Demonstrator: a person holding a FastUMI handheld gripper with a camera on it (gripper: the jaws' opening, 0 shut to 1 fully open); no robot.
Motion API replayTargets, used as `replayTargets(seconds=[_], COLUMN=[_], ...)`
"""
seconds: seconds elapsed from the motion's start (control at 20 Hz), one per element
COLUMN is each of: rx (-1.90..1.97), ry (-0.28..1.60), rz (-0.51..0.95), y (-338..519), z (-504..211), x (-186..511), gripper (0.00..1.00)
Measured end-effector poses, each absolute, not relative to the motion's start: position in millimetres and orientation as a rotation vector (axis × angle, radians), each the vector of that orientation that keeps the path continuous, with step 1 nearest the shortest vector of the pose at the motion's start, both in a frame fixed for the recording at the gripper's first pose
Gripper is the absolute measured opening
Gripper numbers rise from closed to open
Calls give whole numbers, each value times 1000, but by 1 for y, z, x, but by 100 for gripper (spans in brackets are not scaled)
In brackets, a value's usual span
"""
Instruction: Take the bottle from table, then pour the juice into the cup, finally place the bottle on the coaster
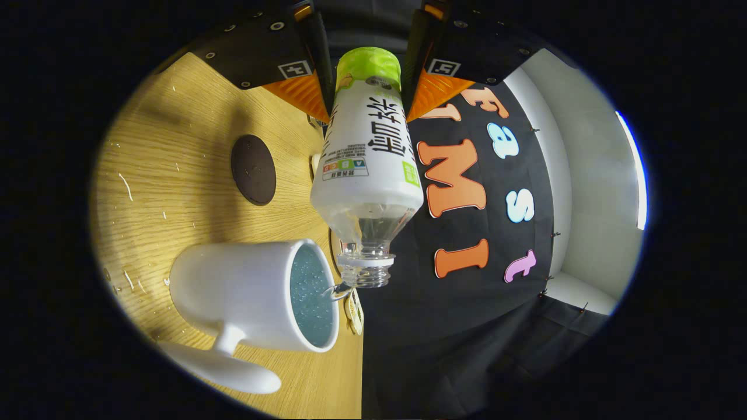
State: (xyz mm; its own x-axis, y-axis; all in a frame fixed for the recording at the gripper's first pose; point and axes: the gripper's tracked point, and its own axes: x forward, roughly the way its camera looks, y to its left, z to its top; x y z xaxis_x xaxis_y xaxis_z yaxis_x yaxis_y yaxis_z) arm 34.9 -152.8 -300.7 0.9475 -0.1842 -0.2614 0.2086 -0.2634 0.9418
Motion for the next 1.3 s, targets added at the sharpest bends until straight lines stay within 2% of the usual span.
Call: replayTargets(seconds=[1.3], rx=[1923], ry=[-21], rz=[-396], y=[-180], z=[-282], x=[34], gripper=[57])
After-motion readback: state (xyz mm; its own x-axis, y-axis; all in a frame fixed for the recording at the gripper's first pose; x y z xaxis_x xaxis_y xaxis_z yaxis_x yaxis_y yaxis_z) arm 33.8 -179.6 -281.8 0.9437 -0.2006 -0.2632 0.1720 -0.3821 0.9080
